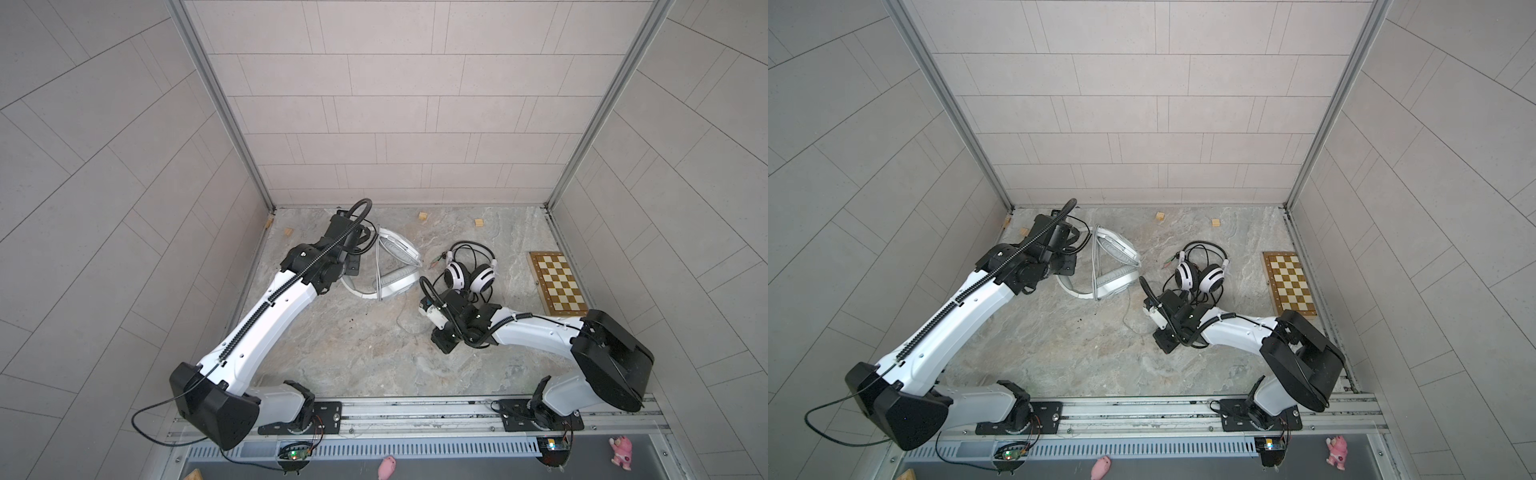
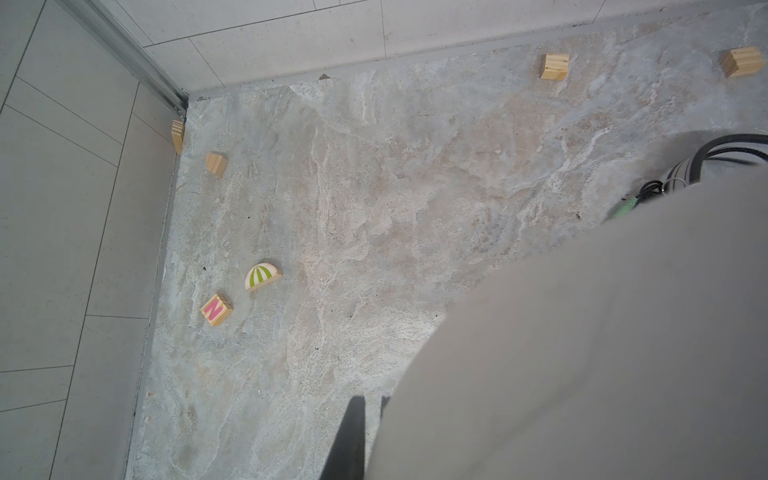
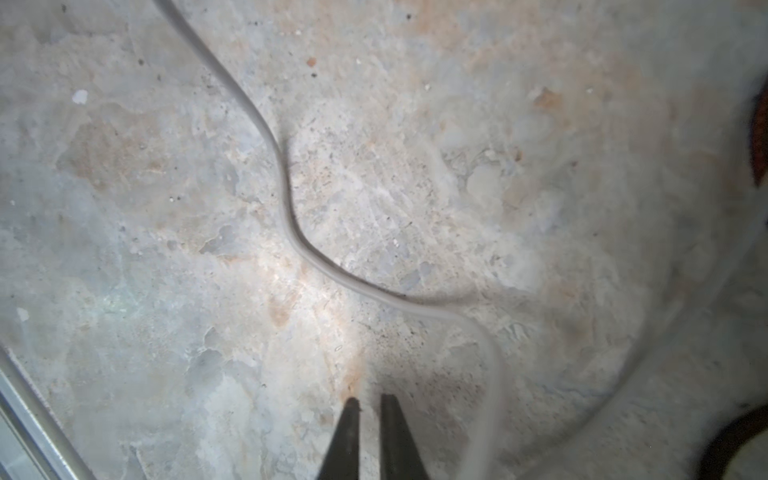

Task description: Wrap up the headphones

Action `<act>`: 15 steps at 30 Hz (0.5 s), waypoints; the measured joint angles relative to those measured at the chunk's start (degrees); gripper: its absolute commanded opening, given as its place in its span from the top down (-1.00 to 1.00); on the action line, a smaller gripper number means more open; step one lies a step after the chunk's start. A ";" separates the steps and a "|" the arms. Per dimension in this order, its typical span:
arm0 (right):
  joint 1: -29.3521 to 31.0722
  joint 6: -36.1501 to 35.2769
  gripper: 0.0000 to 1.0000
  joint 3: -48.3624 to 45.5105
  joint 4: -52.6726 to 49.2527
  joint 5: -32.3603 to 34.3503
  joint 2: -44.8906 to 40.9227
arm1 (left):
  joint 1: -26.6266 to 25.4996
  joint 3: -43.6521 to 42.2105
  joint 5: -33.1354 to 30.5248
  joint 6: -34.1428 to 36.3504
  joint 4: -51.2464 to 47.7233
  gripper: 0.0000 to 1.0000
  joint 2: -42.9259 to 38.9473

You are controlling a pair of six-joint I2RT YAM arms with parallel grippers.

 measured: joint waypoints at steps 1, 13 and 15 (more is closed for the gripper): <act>0.00 0.07 0.95 -0.20 -0.20 -0.87 -1.11 | 0.42 0.00 0.11 -0.15 0.02 1.00 0.00; 5.68 2.32 1.00 7.23 -11.45 -1.53 -34.40 | 6.14 -7.21 -1.38 -6.78 6.86 1.00 0.81; 6.10 2.64 1.00 9.51 -13.05 -0.87 -37.77 | 8.04 -6.64 -0.48 -7.93 7.82 1.00 2.62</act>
